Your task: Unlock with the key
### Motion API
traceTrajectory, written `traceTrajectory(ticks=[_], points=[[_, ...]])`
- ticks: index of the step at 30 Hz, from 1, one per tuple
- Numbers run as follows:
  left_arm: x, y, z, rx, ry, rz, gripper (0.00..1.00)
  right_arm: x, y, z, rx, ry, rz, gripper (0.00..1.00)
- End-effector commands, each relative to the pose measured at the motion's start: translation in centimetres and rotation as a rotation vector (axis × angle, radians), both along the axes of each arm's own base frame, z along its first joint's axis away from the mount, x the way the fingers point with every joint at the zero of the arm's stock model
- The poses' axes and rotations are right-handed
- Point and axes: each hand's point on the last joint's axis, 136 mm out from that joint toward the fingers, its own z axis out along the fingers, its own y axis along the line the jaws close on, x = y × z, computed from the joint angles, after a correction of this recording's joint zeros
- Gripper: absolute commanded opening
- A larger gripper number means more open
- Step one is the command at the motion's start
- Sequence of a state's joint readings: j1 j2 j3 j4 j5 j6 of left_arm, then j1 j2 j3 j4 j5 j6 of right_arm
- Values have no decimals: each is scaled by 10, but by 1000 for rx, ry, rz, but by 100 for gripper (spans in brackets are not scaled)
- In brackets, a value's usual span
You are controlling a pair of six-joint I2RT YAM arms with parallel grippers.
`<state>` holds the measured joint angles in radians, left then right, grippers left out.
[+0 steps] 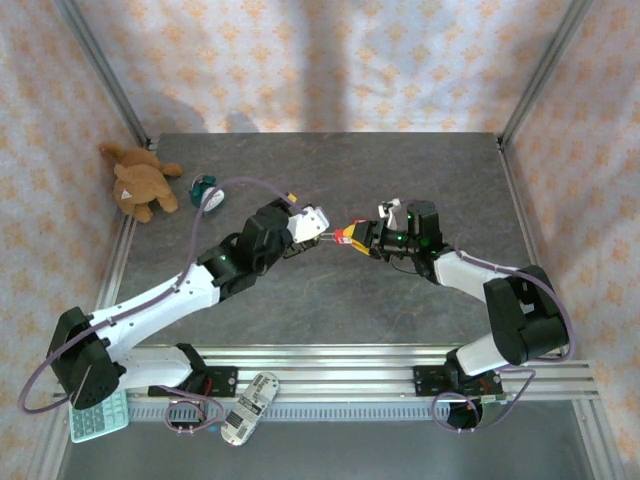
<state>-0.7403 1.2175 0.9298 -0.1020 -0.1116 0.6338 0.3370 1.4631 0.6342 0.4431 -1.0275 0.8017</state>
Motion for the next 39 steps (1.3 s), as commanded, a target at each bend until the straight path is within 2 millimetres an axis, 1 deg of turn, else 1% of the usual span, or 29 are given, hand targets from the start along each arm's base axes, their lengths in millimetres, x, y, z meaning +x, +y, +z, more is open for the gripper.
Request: traceTrajectory(ticks=[1,5,10,15,19,23,24,27,30,33,39], points=[[-40,-8,-52,7,341,-153,77,6,1,18,-1,-83,4,28],[-38,-15,-55,50,373,-200,77,1,3,17,-13,-84,20,27],[-33,-23,-63,95,373,-242,73,-2,2,16,-36,-94,16,27],[-39,-29,-75,133,362,-335,75,-6,1,18,-60,-105,16,27],[-43,-31,-79,153,341,-391,77,-13,1,17,-92,-120,39,27],[-34,-33,-85,163,301,-384,75,-20,3,14,-106,-121,60,27],[-32,-33,-86,164,295,-379,74,-20,2,14,-107,-122,57,27],[-21,-35,-91,165,286,-344,66,-23,3,13,-106,-127,61,27],[-14,-40,-89,128,247,-334,60,-26,4,13,-106,-126,72,27],[-15,-45,-88,109,264,-346,57,-26,3,10,-116,-126,67,27],[-14,-46,-98,118,299,-344,43,-26,5,10,-109,-124,68,26]])
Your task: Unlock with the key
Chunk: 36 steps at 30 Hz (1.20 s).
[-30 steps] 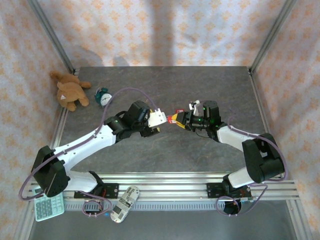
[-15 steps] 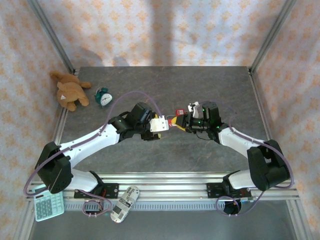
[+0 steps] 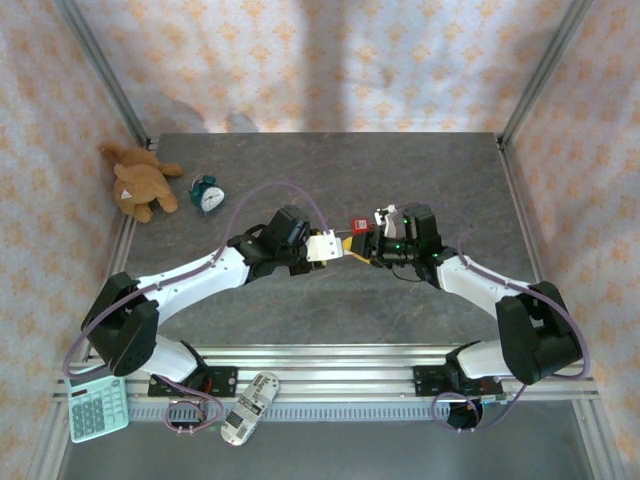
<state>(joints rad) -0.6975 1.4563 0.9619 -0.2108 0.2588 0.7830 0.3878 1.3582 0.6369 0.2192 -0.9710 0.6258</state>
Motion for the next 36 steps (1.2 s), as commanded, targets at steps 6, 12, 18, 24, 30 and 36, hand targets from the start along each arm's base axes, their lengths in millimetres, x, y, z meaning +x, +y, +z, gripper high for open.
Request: traceTrajectory(ticks=[6,12,18,24,30,36], points=[[9,-5,-1,-26,1,10,30,3,3,11,13,-63,5,24],[11,-6,0,-32,-4,17,11,4,4,12,21,-59,5,24],[12,-2,4,-21,-15,25,0,3,2,9,6,-63,5,24],[14,7,8,-12,-34,52,0,5,0,8,-8,-69,-15,23],[14,16,15,-11,-73,70,0,5,-3,7,-10,-68,-27,22],[15,22,17,7,-80,80,0,6,-7,12,8,-75,-41,22]])
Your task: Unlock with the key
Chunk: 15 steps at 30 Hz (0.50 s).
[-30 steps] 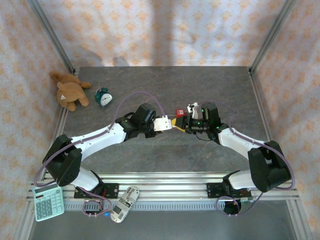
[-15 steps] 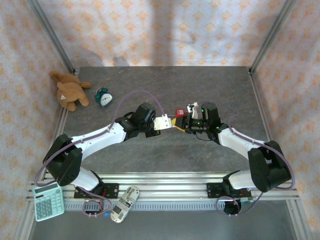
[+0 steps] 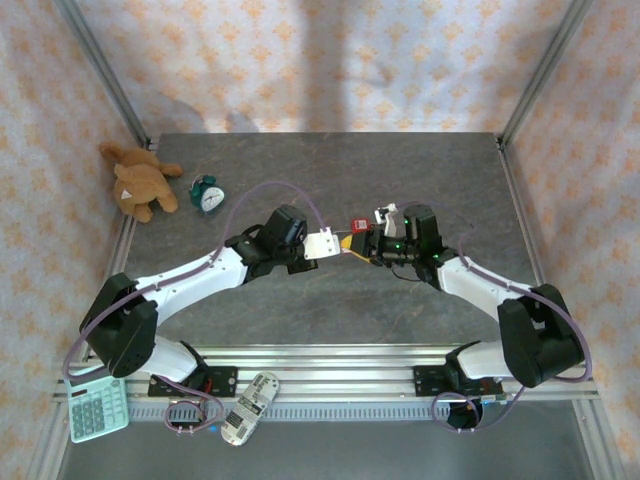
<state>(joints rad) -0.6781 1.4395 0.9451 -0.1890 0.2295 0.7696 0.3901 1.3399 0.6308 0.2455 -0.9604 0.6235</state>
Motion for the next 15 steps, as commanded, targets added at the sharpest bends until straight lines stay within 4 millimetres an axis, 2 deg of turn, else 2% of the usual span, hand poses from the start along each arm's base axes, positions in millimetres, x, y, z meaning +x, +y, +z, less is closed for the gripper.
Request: traceTrajectory(ticks=[1,15], points=[[7,13,13,16,-57,35,0,5,-8,4,1,-30,-38,22],[8,23,20,27,-87,56,0,8,-12,3,25,-12,-50,21]])
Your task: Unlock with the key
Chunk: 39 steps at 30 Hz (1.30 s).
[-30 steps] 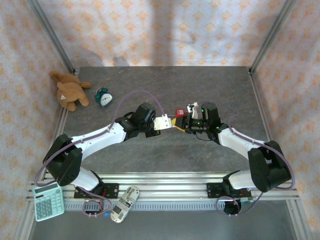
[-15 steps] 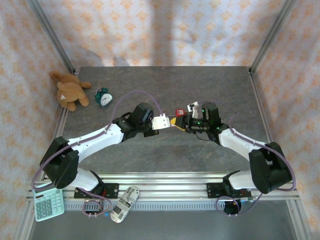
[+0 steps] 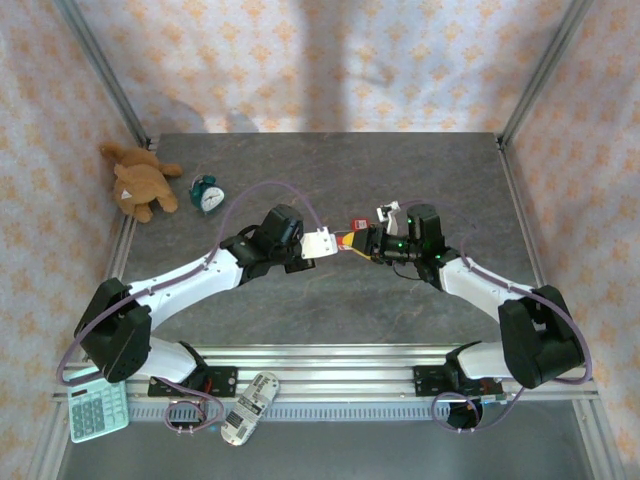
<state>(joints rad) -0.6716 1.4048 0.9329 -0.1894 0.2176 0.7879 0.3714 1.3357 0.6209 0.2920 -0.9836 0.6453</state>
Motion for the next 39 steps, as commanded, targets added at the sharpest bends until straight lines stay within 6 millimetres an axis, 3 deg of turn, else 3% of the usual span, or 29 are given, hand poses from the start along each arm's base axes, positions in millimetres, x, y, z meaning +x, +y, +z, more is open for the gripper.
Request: traceTrajectory(ticks=[1,6,10,14,21,28,33,39], points=[[8,17,12,27,-56,54,0,5,-9,-2,-7,-1,-46,21],[9,17,16,12,-60,69,5,7,-8,-1,-2,2,-48,21],[16,19,36,-19,-125,142,19,8,-9,-1,-4,1,-59,21],[11,18,50,-71,-195,162,37,11,-9,-2,-4,1,-64,21],[4,21,47,-66,-289,194,50,14,-8,-1,2,6,-68,21],[8,9,45,-53,-361,221,69,15,-7,2,8,11,-77,21],[14,-2,40,-43,-529,262,68,15,-9,3,13,22,-96,21],[8,-18,40,-103,-759,269,69,16,-10,9,18,23,-122,21]])
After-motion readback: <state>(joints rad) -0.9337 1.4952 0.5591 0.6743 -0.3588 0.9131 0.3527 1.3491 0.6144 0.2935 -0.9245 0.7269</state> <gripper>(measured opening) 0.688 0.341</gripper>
